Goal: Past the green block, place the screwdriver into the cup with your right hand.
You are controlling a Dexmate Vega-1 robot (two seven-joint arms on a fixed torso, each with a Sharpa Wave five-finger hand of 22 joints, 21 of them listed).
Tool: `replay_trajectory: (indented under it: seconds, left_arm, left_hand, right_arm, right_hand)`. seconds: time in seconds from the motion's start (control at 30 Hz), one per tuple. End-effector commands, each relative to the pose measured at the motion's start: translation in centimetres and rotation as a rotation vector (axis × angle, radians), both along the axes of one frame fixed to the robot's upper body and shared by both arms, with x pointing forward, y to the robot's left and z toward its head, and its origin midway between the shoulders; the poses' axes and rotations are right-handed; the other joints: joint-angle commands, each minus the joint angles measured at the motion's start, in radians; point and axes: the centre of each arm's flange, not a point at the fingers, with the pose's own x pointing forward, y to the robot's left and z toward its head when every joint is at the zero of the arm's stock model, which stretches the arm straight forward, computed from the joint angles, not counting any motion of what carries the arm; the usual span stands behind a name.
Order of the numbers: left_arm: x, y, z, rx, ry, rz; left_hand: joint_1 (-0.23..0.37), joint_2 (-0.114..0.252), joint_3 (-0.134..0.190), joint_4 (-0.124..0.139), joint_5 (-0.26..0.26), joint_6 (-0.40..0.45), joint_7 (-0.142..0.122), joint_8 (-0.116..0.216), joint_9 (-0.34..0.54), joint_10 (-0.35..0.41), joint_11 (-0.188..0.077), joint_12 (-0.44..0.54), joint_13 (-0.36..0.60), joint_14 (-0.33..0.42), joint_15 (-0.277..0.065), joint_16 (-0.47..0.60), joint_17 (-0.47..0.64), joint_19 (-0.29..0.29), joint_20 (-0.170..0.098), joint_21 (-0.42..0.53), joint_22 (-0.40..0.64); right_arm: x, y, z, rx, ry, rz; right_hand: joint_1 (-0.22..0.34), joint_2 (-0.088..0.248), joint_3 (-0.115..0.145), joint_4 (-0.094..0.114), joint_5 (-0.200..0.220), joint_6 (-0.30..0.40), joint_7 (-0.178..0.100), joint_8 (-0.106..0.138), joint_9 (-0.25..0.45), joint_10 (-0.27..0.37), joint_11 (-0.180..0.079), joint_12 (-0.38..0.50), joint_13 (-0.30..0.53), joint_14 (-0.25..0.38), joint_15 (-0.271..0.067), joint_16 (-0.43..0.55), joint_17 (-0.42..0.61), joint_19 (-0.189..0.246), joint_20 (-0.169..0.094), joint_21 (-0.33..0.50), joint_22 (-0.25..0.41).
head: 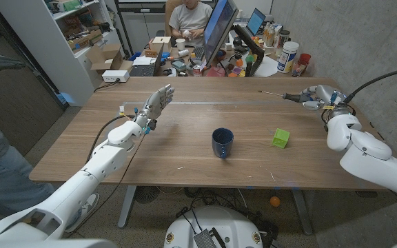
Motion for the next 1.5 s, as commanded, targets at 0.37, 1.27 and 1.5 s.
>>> replay_trajectory:
  seconds: [0.37,1.27,1.5]
  left_arm:
    - [1.1,1.3,1.4,0.039,-0.017,-0.054]
    - [1.4,2.2,1.6,0.078,-0.021,-0.095]
    - [1.0,2.4,1.6,0.077,-0.026,-0.086]
  left_hand:
    - [0.005,0.012,0.001,-0.002,0.000,0.008,0.005,-0.001,0.006,0.004,-0.004,0.004,0.002,0.001,0.004,0.006,0.002,-0.010,0.004,0.004,0.001]
    - [0.007,0.015,0.002,-0.003,-0.001,0.008,0.006,-0.001,0.006,0.003,-0.001,0.003,0.002,0.001,0.008,0.006,0.002,-0.013,0.006,0.005,0.001]
    - [0.007,0.015,0.002,-0.003,-0.001,0.008,0.006,-0.001,0.006,0.006,-0.003,0.004,0.002,0.000,0.007,0.006,0.002,-0.014,0.006,0.005,0.001]
  right_arm:
    - [-6.2,3.6,-0.6,-0.055,-0.102,-0.048]
    - [-11.5,7.6,-2.3,-0.197,-0.193,0.003]
    - [-12.0,8.2,-2.0,-0.253,-0.212,0.039]
  right_hand:
    - [-0.002,0.018,-0.007,-0.002,0.002,0.095,0.024,0.007,0.003,0.010,-0.005,-0.005,0.006,0.004,-0.030,-0.003,0.003,0.002,-0.006,-0.005,0.001]
    - [-0.004,0.023,-0.013,0.001,0.003,0.102,0.016,0.008,0.003,0.016,-0.012,-0.013,0.010,0.011,-0.047,-0.011,0.002,0.001,-0.014,-0.006,0.001]
    - [-0.006,0.022,-0.013,0.002,0.004,0.101,0.015,0.007,0.003,0.017,-0.012,-0.016,0.010,0.013,-0.051,-0.015,0.000,-0.005,-0.016,-0.009,0.001]
